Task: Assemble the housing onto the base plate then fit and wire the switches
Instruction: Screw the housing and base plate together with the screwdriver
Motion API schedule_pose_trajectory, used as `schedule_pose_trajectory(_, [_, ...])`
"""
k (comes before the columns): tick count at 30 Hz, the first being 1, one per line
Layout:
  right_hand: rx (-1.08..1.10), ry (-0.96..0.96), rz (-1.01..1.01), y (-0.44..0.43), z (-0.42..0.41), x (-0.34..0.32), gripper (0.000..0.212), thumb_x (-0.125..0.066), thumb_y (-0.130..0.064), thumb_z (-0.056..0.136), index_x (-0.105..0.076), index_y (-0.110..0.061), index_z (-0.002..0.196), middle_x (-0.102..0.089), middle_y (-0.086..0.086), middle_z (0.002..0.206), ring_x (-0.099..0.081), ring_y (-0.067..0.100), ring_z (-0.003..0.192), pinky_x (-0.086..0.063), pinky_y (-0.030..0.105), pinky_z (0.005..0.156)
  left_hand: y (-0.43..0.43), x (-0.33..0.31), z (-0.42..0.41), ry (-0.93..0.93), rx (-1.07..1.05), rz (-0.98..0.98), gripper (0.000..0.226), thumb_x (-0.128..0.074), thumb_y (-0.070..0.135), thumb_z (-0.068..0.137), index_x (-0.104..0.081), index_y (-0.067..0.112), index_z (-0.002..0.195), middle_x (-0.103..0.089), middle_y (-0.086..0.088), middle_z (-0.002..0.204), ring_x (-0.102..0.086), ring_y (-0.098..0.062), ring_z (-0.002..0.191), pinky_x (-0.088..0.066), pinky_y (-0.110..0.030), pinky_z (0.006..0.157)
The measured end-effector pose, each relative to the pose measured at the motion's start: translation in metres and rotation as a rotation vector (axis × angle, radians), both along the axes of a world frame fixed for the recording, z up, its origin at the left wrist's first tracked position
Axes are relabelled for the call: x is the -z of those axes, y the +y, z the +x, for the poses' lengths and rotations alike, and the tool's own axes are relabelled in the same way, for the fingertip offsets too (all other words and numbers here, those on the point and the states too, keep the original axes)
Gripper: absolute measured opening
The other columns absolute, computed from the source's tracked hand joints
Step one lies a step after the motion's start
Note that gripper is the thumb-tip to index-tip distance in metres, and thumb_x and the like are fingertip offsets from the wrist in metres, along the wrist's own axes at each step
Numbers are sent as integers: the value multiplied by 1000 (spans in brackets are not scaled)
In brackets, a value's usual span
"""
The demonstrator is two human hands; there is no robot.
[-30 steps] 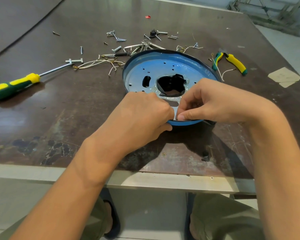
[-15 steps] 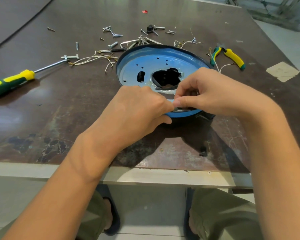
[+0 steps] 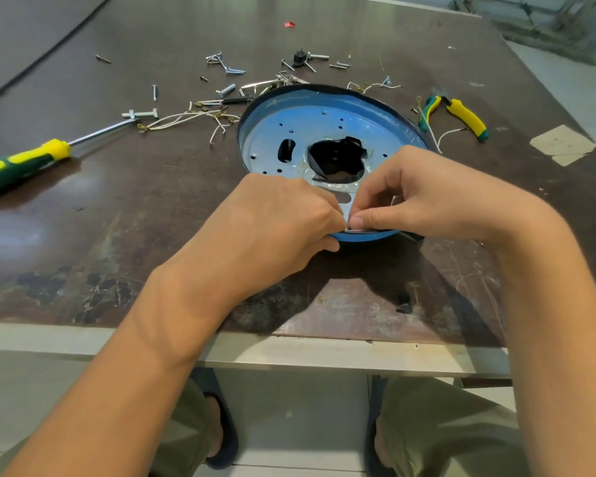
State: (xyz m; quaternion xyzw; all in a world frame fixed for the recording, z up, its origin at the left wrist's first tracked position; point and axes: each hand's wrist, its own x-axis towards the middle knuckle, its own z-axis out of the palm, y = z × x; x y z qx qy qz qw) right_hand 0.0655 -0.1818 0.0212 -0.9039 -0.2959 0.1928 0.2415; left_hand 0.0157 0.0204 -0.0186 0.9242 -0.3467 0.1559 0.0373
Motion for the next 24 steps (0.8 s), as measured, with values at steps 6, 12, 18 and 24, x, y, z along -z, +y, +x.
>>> schedule_pose_trajectory(6, [41,-9,33,1,3,4,4,-77,-35,83,-76,-32,80,-72,-13,73,-63,1,64,-50,16,60,-1,1,1,-5,-8,-14,28,-41,48,99,-63,37,113,-64,17,118,-62,-11,105,-52,-35,70])
schedule_pose_trajectory(12, [77,23,-18,6,5,7,8,-76,-35,84,-76,-30,78,-71,-13,70,-59,-2,60,-46,16,60,3,-2,0,34,22,-38,27,-46,46,97,-68,35,109,-65,16,115,-62,-9,104,-53,-35,69])
schedule_pose_trajectory(18, [40,18,-3,2,1,-2,12,-72,-30,88,-73,-33,76,-69,-18,67,-58,-5,59,-43,8,58,-3,-7,-4,-32,-3,-30,28,-42,46,99,-62,37,117,-67,13,114,-66,-14,101,-52,-36,67])
schedule_pose_trajectory(24, [-48,-26,117,-4,-2,-4,33,-57,-50,95,-76,-25,84,-58,13,66,-43,28,59,-35,38,54,-2,-13,-6,26,-18,-127,21,-58,32,96,-66,29,115,-71,7,104,-67,-25,89,-51,-41,61])
